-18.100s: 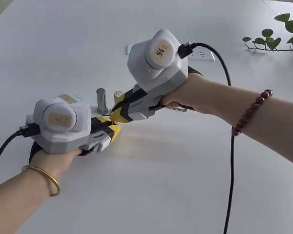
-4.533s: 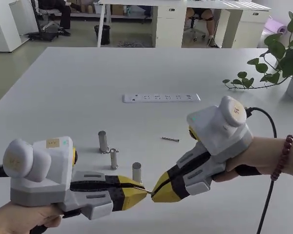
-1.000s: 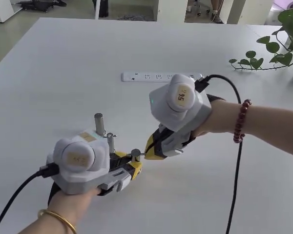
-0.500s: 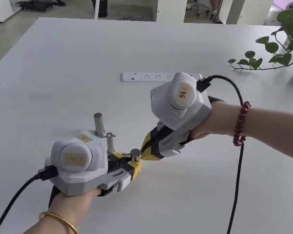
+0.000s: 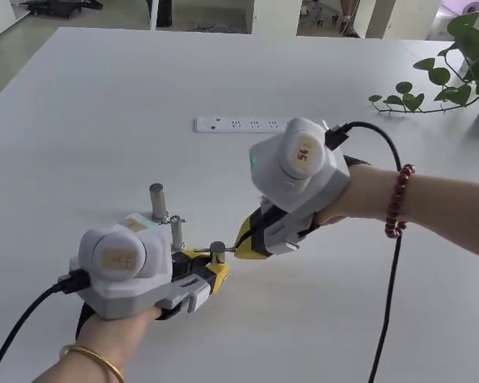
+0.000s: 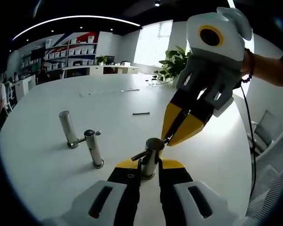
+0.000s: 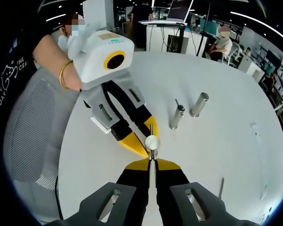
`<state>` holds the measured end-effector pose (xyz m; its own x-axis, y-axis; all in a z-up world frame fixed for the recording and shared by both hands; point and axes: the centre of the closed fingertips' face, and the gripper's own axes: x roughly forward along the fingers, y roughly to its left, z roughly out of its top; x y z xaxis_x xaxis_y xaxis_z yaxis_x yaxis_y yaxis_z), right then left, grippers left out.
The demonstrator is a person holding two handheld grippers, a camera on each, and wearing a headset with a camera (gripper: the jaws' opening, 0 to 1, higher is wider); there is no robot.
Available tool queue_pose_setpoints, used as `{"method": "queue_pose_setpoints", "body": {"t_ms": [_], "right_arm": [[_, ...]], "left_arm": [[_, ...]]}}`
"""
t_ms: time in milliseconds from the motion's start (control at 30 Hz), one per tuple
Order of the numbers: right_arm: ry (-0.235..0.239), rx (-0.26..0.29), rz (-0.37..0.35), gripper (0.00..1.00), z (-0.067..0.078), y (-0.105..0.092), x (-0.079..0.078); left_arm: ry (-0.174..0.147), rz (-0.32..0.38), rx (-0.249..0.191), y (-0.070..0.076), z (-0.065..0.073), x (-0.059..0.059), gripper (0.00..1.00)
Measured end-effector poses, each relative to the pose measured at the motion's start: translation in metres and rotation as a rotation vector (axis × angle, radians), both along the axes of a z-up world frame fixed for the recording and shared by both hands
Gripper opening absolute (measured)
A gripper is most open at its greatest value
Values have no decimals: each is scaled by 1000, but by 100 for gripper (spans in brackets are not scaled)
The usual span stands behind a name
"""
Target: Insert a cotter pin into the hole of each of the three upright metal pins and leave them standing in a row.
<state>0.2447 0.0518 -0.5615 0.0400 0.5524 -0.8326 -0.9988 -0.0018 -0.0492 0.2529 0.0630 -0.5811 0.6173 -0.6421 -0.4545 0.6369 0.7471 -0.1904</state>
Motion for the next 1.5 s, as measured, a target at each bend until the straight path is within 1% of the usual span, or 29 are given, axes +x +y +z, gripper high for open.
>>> {"method": "queue_pose_setpoints", "body": {"t_ms": [367,500,633,733,833,1067,1167,1367,1500], "right_arm": [[-1,-5,7,0,-1,5,-1],[3,0,4,1,-1,5,-1],[5,1,-15,11,-1,5,-1],[14,24,-34,15,0,9,0],[29,60,-57,19,4,14,-1],[46,95,-83,16,3,25,0],[39,87,-78,14,0,27,0],[37,90,-87,13,-4,29,0],[47,95,-91,12,-6,29,0]], "left_arm": [[6,6,-6,0,-1,0,12],[21,15,-2,1,-3,0,13],[32,21,17,4,-7,-2,20],[34,23,28,9,-8,-4,23],[27,28,39,13,-7,-4,26],[21,27,47,19,-5,-5,28],[17,26,51,21,-4,-5,29],[18,21,60,25,-4,-7,31],[15,14,61,26,-4,-9,32]]}}
